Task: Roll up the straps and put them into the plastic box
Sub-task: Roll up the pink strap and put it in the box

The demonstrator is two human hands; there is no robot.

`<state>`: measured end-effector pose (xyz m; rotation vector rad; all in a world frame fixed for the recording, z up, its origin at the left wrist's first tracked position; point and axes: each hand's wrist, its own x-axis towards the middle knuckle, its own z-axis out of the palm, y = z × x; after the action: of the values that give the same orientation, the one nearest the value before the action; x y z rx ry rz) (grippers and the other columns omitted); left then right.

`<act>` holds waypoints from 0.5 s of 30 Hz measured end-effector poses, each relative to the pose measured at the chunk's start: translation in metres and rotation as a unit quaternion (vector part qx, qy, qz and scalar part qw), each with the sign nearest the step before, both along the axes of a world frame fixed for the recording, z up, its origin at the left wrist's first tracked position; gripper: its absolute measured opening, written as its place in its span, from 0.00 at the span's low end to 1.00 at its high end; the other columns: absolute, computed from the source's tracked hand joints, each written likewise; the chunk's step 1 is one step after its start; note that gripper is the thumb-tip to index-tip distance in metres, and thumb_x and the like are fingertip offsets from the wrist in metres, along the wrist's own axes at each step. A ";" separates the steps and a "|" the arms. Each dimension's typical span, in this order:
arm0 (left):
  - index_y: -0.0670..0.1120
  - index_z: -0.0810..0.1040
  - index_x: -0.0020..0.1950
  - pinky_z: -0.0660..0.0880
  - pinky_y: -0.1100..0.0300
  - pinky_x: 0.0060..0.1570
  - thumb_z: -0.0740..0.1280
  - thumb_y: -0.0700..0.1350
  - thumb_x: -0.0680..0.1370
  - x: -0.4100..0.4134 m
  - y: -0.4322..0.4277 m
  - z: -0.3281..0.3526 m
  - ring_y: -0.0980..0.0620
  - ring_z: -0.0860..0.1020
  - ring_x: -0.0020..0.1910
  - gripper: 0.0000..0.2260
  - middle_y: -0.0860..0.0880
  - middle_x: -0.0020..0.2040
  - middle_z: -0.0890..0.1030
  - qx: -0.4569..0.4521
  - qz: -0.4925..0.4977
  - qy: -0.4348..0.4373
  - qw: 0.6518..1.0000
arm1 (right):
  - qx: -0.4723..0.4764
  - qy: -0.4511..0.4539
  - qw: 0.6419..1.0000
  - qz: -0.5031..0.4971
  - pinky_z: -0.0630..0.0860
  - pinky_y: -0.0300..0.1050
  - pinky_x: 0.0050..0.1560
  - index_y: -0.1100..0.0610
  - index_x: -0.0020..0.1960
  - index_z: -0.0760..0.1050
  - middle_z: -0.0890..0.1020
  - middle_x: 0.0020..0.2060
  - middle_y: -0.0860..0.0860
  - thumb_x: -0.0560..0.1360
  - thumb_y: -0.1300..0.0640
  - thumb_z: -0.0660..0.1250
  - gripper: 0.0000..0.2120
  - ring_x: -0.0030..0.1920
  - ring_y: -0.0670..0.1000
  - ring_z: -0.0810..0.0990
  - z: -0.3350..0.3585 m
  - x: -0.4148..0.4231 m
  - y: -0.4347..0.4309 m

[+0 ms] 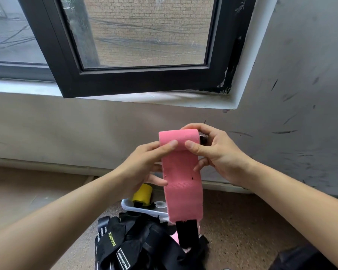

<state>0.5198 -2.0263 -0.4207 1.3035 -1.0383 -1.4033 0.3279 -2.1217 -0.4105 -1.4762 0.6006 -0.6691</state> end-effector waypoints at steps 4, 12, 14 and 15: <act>0.49 0.84 0.60 0.81 0.60 0.33 0.71 0.64 0.71 -0.002 -0.004 0.001 0.49 0.84 0.41 0.25 0.47 0.48 0.87 -0.005 0.049 -0.012 0.999 | 0.000 0.000 1.000 0.028 0.83 0.47 0.35 0.55 0.63 0.77 0.79 0.47 0.57 0.76 0.64 0.72 0.17 0.46 0.53 0.81 -0.002 -0.001 -0.001; 0.46 0.82 0.64 0.80 0.62 0.30 0.69 0.47 0.79 -0.003 -0.004 -0.004 0.54 0.82 0.43 0.14 0.44 0.52 0.85 -0.088 0.037 -0.045 0.994 | 0.024 0.047 0.999 0.005 0.83 0.47 0.32 0.52 0.65 0.77 0.81 0.57 0.59 0.75 0.55 0.73 0.19 0.55 0.55 0.83 0.002 -0.001 -0.002; 0.46 0.81 0.65 0.81 0.61 0.32 0.68 0.43 0.81 -0.003 -0.005 -0.006 0.55 0.83 0.45 0.12 0.43 0.52 0.85 -0.117 0.038 -0.063 0.990 | 0.052 0.074 0.996 0.021 0.82 0.48 0.31 0.54 0.65 0.77 0.82 0.55 0.57 0.74 0.43 0.69 0.24 0.54 0.56 0.84 0.004 0.000 -0.001; 0.46 0.81 0.65 0.81 0.61 0.32 0.68 0.42 0.81 -0.002 -0.005 -0.006 0.55 0.83 0.46 0.12 0.42 0.53 0.86 -0.130 0.040 -0.073 0.988 | 0.059 0.087 0.994 0.025 0.82 0.49 0.31 0.55 0.64 0.78 0.83 0.52 0.56 0.73 0.39 0.67 0.27 0.51 0.55 0.84 0.004 0.000 0.000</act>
<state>0.5175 -2.0312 -0.4268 1.2524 -1.2093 -1.0835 0.3277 -2.1216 -0.4069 -1.4423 0.7222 -0.4602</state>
